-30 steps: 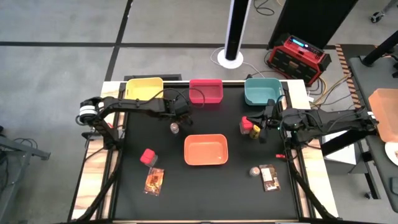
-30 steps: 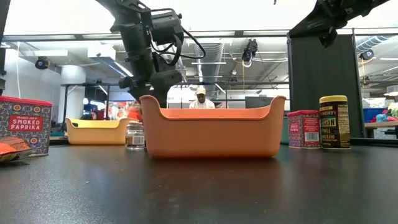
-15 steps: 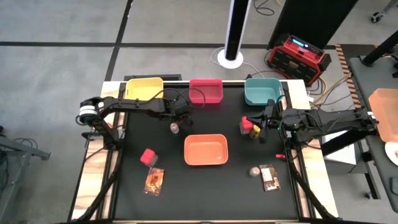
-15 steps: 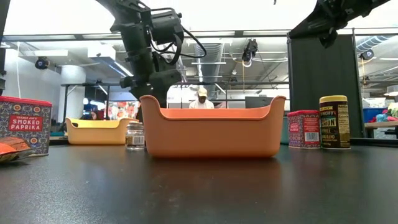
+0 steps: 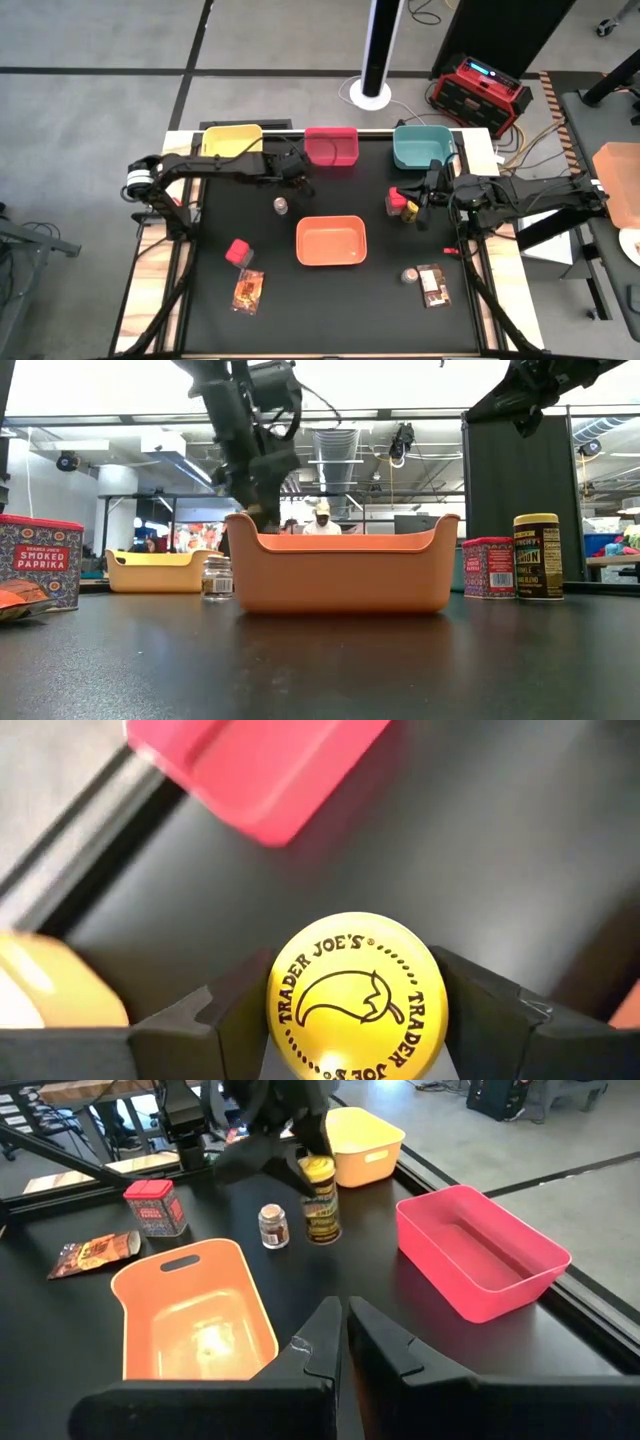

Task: Sort spices by type
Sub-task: Put the left yellow seasoning bottle into the red bin

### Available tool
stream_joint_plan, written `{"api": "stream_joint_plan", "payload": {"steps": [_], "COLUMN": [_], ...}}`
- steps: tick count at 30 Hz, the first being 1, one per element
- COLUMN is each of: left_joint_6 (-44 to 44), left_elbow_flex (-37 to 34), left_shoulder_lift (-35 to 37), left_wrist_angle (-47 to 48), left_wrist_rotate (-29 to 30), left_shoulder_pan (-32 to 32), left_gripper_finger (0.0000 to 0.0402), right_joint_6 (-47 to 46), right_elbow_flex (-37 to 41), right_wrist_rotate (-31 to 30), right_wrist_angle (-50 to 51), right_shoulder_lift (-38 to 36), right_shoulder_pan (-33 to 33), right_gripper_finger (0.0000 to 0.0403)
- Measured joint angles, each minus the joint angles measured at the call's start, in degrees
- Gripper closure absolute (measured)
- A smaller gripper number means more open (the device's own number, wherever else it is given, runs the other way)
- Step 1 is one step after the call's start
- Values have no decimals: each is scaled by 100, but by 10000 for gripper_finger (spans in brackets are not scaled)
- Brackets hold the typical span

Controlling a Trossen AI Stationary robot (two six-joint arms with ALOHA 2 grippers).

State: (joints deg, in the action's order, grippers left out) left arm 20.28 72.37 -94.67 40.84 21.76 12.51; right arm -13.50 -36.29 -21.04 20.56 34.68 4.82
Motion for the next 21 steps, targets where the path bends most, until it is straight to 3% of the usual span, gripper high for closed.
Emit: {"api": "stream_joint_plan", "payload": {"steps": [8,13,16,21], "left_joint_6": [-1281,-1846,-2082,-2398], "left_elbow_flex": [1063,1668,1909,2341], "left_shoulder_lift": [2,-96,-295,-763], "left_wrist_angle": [18,19,35,177], "left_wrist_rotate": [-224,-724,-1102,-1205], "left_shoulder_pan": [311,706,939,1250], "left_gripper_finger": [183,183,183,183], "right_joint_6": [-2,-2,-2,-4], "right_elbow_flex": [0,0,0,0], "right_wrist_rotate": [0,0,-2,0], "right_wrist_angle": [14,17,19,22], "right_shoulder_lift": [1,0,2,2], "right_shoulder_pan": [0,0,2,1], "right_gripper_finger": [390,390,390,390]}}
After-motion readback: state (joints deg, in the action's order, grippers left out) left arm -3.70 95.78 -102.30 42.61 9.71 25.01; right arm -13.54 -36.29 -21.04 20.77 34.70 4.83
